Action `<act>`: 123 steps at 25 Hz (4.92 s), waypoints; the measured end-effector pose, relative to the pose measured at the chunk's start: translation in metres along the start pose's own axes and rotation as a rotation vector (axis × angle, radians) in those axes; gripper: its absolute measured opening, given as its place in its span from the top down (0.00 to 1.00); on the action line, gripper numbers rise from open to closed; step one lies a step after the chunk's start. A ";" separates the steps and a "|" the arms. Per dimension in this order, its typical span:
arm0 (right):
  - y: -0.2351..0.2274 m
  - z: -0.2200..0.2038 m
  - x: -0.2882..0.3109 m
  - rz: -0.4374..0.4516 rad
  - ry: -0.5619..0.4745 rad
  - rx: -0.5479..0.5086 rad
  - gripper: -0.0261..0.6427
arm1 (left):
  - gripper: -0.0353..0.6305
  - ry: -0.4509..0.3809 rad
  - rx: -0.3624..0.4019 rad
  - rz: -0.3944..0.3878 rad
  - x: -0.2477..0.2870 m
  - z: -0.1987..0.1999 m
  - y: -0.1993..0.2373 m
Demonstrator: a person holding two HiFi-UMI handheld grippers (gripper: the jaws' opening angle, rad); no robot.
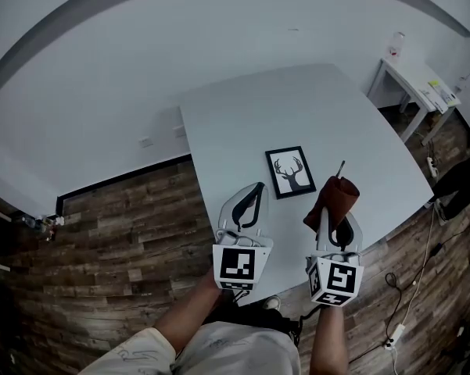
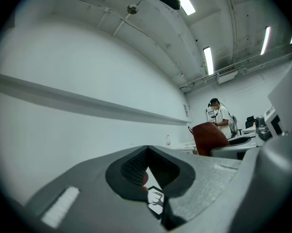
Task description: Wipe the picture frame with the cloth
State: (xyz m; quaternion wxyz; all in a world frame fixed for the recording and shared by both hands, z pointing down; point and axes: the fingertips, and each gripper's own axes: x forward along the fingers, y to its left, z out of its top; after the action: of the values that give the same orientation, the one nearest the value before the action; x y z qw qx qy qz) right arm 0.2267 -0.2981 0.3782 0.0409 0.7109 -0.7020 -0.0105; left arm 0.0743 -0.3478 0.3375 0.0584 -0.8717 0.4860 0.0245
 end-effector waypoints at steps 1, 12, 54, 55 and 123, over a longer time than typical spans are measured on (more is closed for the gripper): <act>0.000 -0.002 0.005 0.006 0.003 0.001 0.80 | 0.95 0.003 0.002 0.008 0.004 -0.002 0.002; 0.001 -0.057 0.101 0.132 0.254 -0.060 0.80 | 0.95 0.019 0.002 0.058 0.026 -0.013 0.017; 0.017 -0.242 0.274 0.296 0.958 -0.247 0.80 | 0.95 0.162 -0.072 0.137 0.044 -0.068 0.067; 0.029 -0.239 0.269 0.318 0.955 -0.227 0.80 | 0.95 0.159 -0.075 0.137 0.044 -0.067 0.066; -0.053 -0.200 0.202 0.097 0.664 -0.119 0.80 | 0.95 0.084 -0.044 0.085 0.041 -0.048 0.039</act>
State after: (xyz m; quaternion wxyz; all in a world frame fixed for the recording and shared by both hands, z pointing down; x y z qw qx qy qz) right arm 0.2965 -0.4908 0.5826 0.3090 0.6378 -0.6815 0.1826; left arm 0.0620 -0.4083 0.3777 0.0174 -0.8515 0.5241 0.0010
